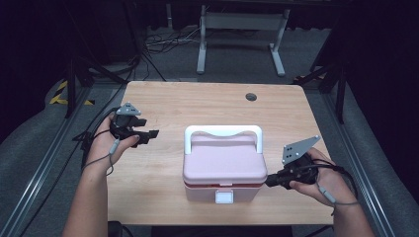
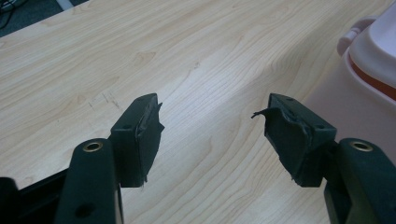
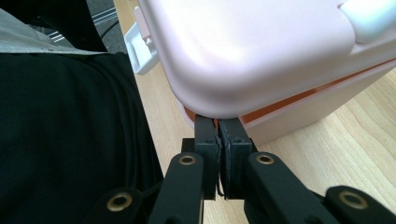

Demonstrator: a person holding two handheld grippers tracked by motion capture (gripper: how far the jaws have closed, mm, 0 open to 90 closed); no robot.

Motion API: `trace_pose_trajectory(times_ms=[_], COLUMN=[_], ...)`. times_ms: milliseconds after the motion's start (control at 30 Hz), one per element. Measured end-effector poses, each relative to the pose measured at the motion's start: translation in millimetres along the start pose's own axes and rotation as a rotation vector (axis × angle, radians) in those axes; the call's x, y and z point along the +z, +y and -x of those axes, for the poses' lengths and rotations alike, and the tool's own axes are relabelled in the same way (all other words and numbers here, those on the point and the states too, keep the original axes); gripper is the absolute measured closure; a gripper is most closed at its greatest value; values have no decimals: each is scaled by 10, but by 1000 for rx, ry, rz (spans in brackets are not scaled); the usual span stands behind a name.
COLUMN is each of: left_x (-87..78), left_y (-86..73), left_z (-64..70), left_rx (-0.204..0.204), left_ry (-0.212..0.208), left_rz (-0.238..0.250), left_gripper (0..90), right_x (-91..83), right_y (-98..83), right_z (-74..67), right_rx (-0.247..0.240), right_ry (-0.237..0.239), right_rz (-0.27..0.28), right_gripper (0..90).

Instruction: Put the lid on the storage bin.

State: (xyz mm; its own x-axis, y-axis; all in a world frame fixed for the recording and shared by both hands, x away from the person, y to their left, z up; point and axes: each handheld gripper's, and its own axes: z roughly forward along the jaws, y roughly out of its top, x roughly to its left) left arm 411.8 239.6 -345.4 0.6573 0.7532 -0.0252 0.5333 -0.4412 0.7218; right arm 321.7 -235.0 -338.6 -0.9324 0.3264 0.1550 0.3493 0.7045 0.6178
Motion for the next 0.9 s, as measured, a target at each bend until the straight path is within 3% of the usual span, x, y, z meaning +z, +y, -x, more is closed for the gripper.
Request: trace_pose_trajectory(times_ms=[900], left_x=[26], left_y=[-3], left_z=[14], left_rx=[1], left_ry=[-11], left_rz=[-11], left_gripper=[361], right_x=[34], right_y=[-17], right_z=[-6], right_rx=[-33], right_ry=[15], right_rz=[-62], right_gripper=[900])
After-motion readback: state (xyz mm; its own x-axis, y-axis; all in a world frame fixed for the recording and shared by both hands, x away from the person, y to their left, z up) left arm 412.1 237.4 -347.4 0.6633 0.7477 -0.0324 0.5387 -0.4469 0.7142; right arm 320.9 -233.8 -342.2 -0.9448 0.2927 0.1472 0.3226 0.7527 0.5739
